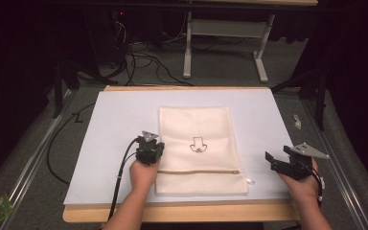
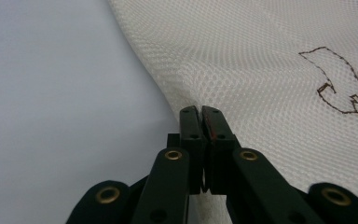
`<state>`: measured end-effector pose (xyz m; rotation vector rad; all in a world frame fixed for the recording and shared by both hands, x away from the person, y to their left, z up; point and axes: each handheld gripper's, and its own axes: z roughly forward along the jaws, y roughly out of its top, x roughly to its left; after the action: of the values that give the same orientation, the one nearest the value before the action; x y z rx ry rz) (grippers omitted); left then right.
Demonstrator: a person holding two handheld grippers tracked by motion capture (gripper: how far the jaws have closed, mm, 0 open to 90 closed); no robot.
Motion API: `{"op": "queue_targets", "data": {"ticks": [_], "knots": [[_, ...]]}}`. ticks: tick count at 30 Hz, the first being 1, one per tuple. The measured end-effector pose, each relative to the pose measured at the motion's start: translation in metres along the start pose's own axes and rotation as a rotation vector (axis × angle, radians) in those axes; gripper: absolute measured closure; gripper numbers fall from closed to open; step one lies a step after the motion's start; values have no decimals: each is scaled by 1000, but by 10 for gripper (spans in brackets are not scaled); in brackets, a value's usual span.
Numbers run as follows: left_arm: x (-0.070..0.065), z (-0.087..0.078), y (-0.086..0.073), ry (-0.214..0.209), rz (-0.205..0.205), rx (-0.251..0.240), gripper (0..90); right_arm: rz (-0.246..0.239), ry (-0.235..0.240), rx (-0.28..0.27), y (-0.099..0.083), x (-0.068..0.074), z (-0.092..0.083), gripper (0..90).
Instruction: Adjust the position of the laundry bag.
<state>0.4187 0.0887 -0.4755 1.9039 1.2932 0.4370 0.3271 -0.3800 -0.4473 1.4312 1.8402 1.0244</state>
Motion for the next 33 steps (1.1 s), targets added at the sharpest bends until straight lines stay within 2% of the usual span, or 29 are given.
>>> {"op": "queue_targets", "data": {"ticks": [2,4,5,6,7,8,10,11,12,13,14,15,16,17,18,20,21,23,24,25,27,29,32,33], "knots": [[8,-2,-2,-10,-5,-1,872,2,9,-3,0,2,0,246],[11,-4,-3,-16,-7,0,787,-5,19,-8,1,3,0,279],[14,-10,-3,-4,14,-23,787,-10,32,-10,0,4,0,310],[17,-17,-4,0,35,-42,666,-23,44,-14,0,7,-1,329],[19,-22,-4,1,46,-56,630,-30,52,-11,0,9,-1,337],[24,-36,-7,18,89,-72,547,-37,70,-11,1,13,-1,347],[28,-51,-14,30,119,-73,458,-51,91,-15,2,16,0,408],[30,-56,-18,16,117,-66,408,-48,121,-5,4,21,1,448],[31,-62,-22,3,113,-53,391,-53,133,-1,6,25,2,537],[32,-67,-26,-2,116,-45,371,-66,153,-4,8,30,2,709],[33,-71,-30,-13,117,-55,360,-65,171,-6,10,36,4,811],[32,-74,-34,-26,117,-58,356,-57,208,-4,13,41,7,880],[32,-74,-34,-26,117,-58,351,-57,208,-4,13,41,7,880],[32,-77,-41,-58,105,-54,340,-61,267,23,20,59,19,900],[32,-78,-42,-74,84,-58,338,-85,266,33,21,67,23,900],[30,-79,-39,-99,63,-74,305,-169,254,80,21,87,35,900],[29,-79,-39,-101,67,-88,301,-188,255,110,19,93,41,900],[25,-78,-39,-106,94,-92,307,-221,242,209,12,102,55,900],[24,-77,-39,-106,111,-87,308,-246,241,234,9,103,59,895],[23,-77,-40,-106,123,-89,308,-259,236,219,7,103,58,876],[24,-77,-39,-111,129,-92,311,-222,236,178,10,97,45,813],[25,-78,-39,-122,111,-107,316,-177,250,130,12,88,30,753],[25,-79,-39,-138,108,-120,325,-150,266,154,6,81,17,715],[25,-79,-39,-142,108,-120,328,-122,280,183,1,79,13,711]]}}
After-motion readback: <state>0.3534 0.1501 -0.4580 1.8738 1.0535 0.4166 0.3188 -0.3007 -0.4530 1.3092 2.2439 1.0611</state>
